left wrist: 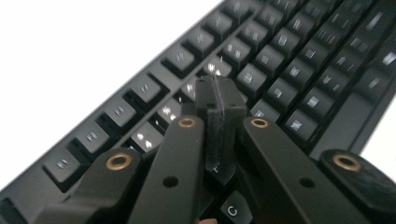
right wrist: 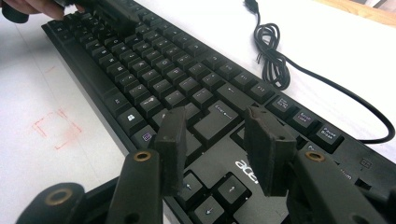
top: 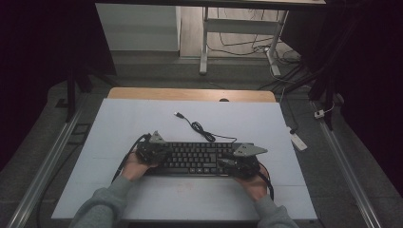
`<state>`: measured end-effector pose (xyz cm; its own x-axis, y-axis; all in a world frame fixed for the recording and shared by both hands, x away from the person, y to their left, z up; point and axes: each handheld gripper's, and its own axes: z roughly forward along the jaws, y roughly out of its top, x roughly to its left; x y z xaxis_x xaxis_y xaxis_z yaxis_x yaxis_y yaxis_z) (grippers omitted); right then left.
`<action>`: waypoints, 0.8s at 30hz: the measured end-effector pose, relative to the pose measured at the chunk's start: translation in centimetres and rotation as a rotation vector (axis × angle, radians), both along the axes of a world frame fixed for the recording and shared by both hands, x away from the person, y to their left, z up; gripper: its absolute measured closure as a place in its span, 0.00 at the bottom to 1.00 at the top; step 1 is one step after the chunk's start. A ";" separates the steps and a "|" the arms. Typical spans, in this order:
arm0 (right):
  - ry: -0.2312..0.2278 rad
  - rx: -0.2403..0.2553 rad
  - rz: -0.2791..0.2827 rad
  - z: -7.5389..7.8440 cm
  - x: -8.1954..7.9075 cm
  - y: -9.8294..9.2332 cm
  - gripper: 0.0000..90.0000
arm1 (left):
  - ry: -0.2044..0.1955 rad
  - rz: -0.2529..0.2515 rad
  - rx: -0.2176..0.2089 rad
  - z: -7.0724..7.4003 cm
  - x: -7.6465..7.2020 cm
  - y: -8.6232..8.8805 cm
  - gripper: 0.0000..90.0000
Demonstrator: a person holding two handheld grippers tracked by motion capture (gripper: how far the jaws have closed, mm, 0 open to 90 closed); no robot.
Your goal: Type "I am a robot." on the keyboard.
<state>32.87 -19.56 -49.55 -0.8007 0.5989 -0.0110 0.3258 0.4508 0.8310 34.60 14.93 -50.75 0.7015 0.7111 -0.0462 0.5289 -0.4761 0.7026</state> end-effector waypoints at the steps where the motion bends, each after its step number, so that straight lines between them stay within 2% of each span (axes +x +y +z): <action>1: -0.001 0.001 0.000 0.0 0.0 0.0 0.66 | -0.010 0.003 -0.020 0.4 -0.2 0.3 0.98; 6: -0.002 0.002 0.000 0.0 0.0 0.0 0.66 | -0.051 0.025 -0.098 2.1 -1.0 1.5 0.70; 8: -0.002 0.002 0.000 0.0 0.0 -0.1 0.66 | -0.047 0.036 -0.121 2.5 -1.2 1.8 0.57; 10: -0.003 -0.001 -0.005 0.0 0.0 -0.1 0.66 | -0.041 0.043 -0.133 2.7 -1.3 2.2 0.49; 16: -0.004 -0.001 0.000 -0.1 0.0 -0.1 0.65 | -0.019 0.064 -0.151 2.9 -1.4 3.2 0.38; 24: -0.009 0.007 0.014 0.0 0.0 -0.1 0.65 | -0.012 0.061 -0.158 3.1 -1.9 3.8 0.33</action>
